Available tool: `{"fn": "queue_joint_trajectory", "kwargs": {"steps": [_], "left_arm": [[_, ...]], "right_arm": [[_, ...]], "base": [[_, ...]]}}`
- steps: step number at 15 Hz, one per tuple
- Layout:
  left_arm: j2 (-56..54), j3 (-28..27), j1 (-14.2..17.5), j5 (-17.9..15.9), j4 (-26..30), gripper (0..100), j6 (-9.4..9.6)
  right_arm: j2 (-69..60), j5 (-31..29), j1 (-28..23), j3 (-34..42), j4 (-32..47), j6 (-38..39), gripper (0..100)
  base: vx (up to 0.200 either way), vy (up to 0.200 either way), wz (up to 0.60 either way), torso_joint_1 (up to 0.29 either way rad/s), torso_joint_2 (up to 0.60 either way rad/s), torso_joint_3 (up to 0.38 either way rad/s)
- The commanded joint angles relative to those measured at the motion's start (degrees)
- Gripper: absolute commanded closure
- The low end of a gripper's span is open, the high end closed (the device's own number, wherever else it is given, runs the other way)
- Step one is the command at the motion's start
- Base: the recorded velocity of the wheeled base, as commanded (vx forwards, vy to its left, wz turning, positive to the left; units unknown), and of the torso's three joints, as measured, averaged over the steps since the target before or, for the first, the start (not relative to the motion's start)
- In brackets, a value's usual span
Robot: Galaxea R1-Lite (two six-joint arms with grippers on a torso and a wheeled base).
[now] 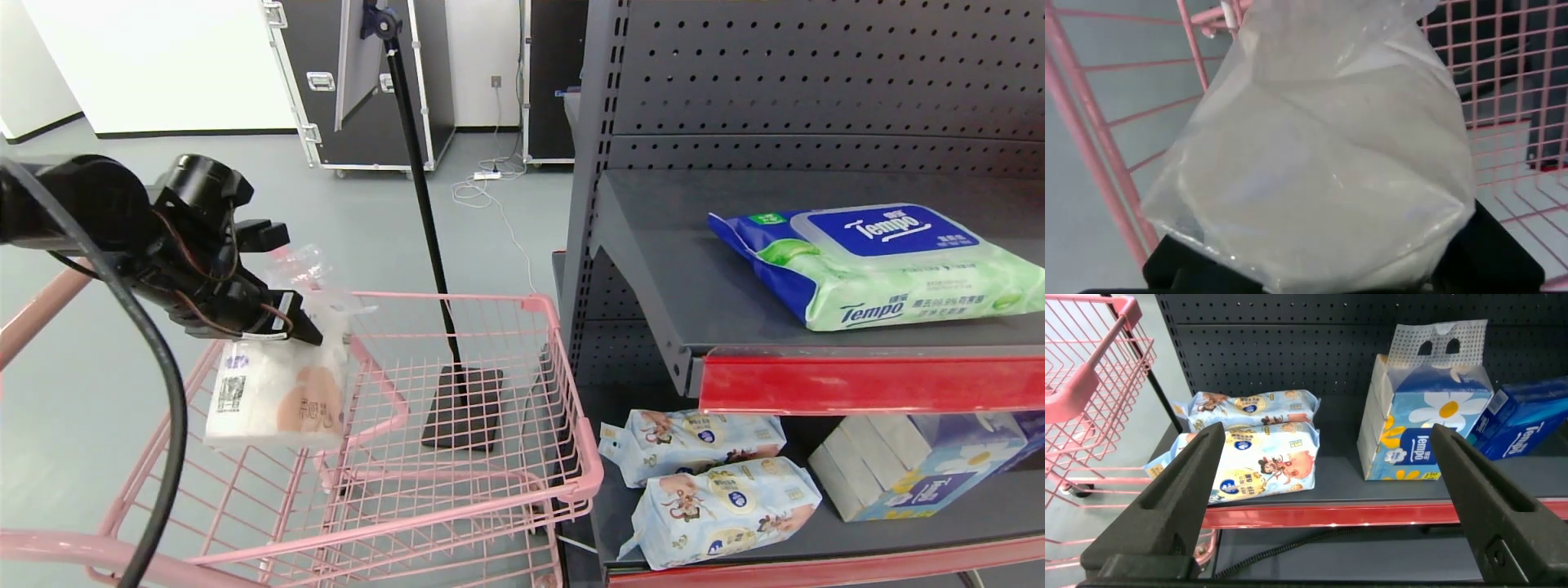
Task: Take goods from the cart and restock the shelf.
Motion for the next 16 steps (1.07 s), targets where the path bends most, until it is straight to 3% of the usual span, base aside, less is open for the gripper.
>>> {"fn": "queue_joint_trajectory", "kwargs": {"steps": [1, 4, 6, 10, 13, 15, 16], "left_arm": [[-9.23, -0.15, 0.26, -1.62, -0.28, 100, -0.25], [-16.00, 1.16, 1.92, -1.89, -0.28, 100, -0.33], [-22.94, 3.18, 5.44, -3.20, -0.89, 100, -0.33], [-38.23, 10.13, 8.17, -5.84, -0.98, 100, -0.25], [-52.74, 17.77, 8.43, -7.60, -1.24, 100, -0.33], [-61.08, 24.89, 8.43, -7.60, -4.58, 100, -0.60], [-65.22, 29.20, 8.43, -7.60, -7.40, 100, -2.09]], "right_arm": [[0.06, -0.01, -0.01, 0.00, 0.00, -0.04, 0], [0.06, -0.01, -0.01, 0.00, 0.00, -0.04, 0], [0.06, -0.01, -0.01, 0.00, 0.00, -0.04, 0], [0.06, -0.01, -0.01, 0.00, 0.00, -0.04, 0], [0.06, -0.01, -0.01, 0.00, 0.00, -0.04, 0], [0.06, -0.01, -0.01, 0.00, 0.00, -0.04, 0], [0.06, -0.01, -0.01, 0.00, 0.00, 0.05, 0]], "base": [[0.000, 0.000, 0.00, 0.000, 0.00, 0.000], [0.000, 0.000, 0.00, 0.000, 0.00, 0.000], [0.000, 0.000, 0.00, 0.000, 0.00, 0.000], [0.000, 0.000, 0.00, 0.000, 0.00, 0.000], [0.000, 0.000, 0.00, 0.000, 0.00, 0.000], [0.000, 0.000, 0.00, 0.000, 0.00, 0.000], [0.000, 0.000, 0.00, 0.000, 0.00, 0.000]]}}
